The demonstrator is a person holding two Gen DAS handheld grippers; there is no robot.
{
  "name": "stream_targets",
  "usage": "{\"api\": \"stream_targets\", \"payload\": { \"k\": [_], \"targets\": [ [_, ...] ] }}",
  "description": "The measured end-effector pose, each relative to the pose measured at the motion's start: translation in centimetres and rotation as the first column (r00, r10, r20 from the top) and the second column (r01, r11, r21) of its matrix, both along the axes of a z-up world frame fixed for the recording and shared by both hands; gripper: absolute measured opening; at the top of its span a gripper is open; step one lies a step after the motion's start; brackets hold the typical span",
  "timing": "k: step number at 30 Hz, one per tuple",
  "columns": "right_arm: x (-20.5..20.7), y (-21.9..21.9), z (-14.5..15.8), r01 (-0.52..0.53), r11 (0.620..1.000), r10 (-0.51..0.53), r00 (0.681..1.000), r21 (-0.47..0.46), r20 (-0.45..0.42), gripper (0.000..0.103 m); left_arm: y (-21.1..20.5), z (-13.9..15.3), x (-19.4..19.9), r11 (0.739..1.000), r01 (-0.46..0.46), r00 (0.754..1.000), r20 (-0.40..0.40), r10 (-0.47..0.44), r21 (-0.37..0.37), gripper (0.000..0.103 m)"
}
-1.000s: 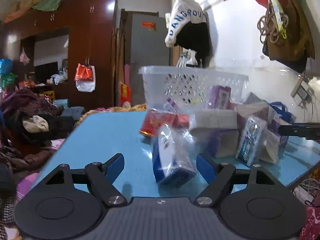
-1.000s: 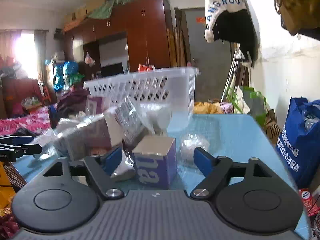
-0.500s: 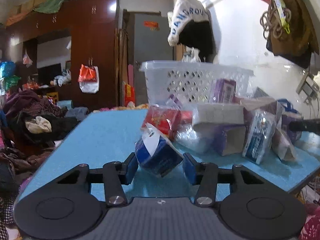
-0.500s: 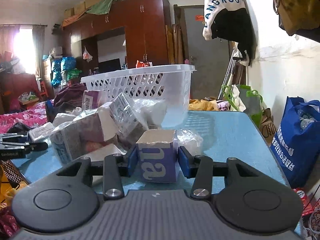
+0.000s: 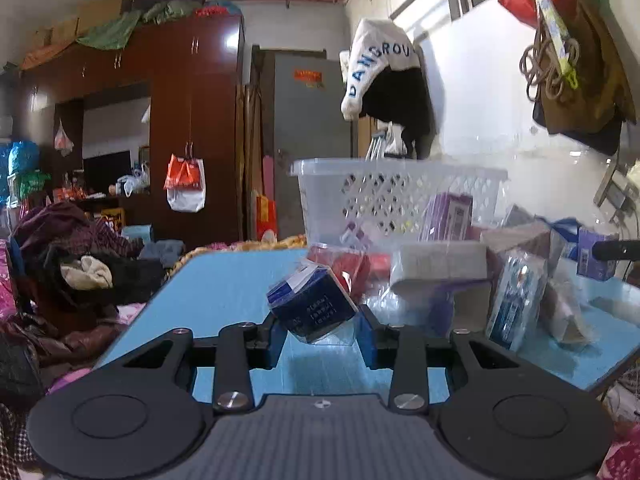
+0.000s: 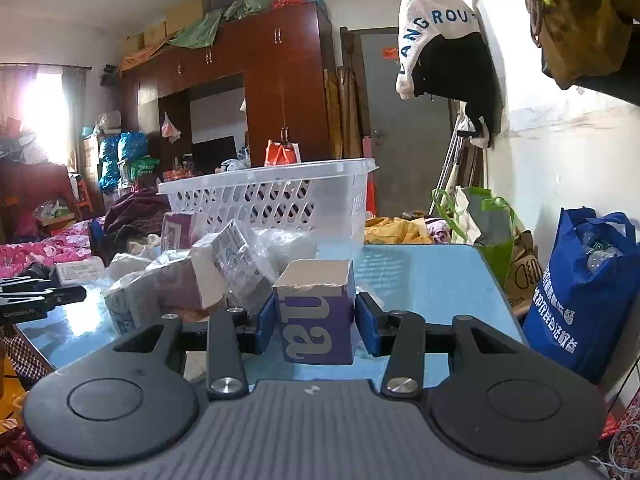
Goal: Organize objects
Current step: 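Grasp blue-and-white box with left tool while right tool grasps purple 'na' box, then carry both boxes over the white basket and open both tools to release them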
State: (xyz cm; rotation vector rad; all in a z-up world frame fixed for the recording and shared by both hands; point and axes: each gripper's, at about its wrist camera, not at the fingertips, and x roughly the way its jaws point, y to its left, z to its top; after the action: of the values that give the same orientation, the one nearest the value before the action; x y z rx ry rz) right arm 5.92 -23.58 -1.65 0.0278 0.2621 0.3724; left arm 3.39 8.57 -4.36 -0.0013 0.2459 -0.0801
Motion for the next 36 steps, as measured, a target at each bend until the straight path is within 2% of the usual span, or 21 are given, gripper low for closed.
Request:
{"api": "stream_targets", "payload": {
  "k": [6,10,15,19,24,29,31,32,33,34,36],
  "targets": [
    [0.0,-0.6,0.6,0.007,1.0,-0.008,1.0,0.021,0.008,0.046,0.1,0.8,-0.1,1.0,-0.005,1.0,0.031,0.005,-0.016,0.041],
    [0.6,-0.8,2.2,-0.002,0.999,0.001,0.999,0.034,0.034,0.046,0.0,2.1,0.3,1.0,0.0,0.998,0.067,0.001,-0.017,0.041],
    [3.7,-0.1,6.2,-0.03,0.999,0.027,0.998,0.044,0.061,0.046,-0.3,5.9,2.4,1.0,0.016,0.99,0.144,-0.012,-0.026,0.041],
    [7.9,2.0,9.6,-0.056,0.998,0.054,0.995,0.024,0.082,0.046,-1.0,9.7,6.5,0.999,0.025,0.984,0.177,-0.02,-0.023,0.041],
    [14.3,5.5,11.1,-0.076,0.997,0.076,0.997,-0.024,0.028,0.045,-2.2,12.6,14.8,0.999,0.018,0.996,0.088,-0.015,-0.032,0.041],
    [17.6,7.9,10.4,-0.07,0.991,0.072,0.997,-0.113,0.013,0.046,-2.3,11.9,20.5,0.998,-0.012,1.0,-0.025,0.011,-0.062,0.042],
    [18.1,8.2,10.1,-0.086,0.988,0.089,0.996,-0.126,0.016,0.052,-2.1,11.1,22.1,0.997,-0.012,0.997,-0.075,0.006,-0.071,0.051],
    [18.0,8.3,9.9,-0.079,0.988,0.082,0.997,-0.133,0.014,0.072,-1.8,10.6,22.8,0.997,-0.012,0.995,-0.103,0.004,-0.08,0.064],
    [17.9,8.4,9.9,-0.071,0.988,0.074,0.997,-0.137,0.021,0.081,-1.5,10.2,23.1,0.996,-0.022,0.992,-0.124,0.011,-0.09,0.071],
    [17.5,8.5,9.8,-0.064,0.988,0.07,0.997,-0.142,0.036,0.089,-1.3,9.9,23.0,0.995,-0.024,0.992,-0.128,0.012,-0.094,0.071],
    [16.8,8.5,9.7,-0.068,0.987,0.074,0.997,-0.145,0.038,0.089,-0.9,9.7,22.0,0.996,-0.018,0.995,-0.099,0.009,-0.085,0.071]
  ]
}}
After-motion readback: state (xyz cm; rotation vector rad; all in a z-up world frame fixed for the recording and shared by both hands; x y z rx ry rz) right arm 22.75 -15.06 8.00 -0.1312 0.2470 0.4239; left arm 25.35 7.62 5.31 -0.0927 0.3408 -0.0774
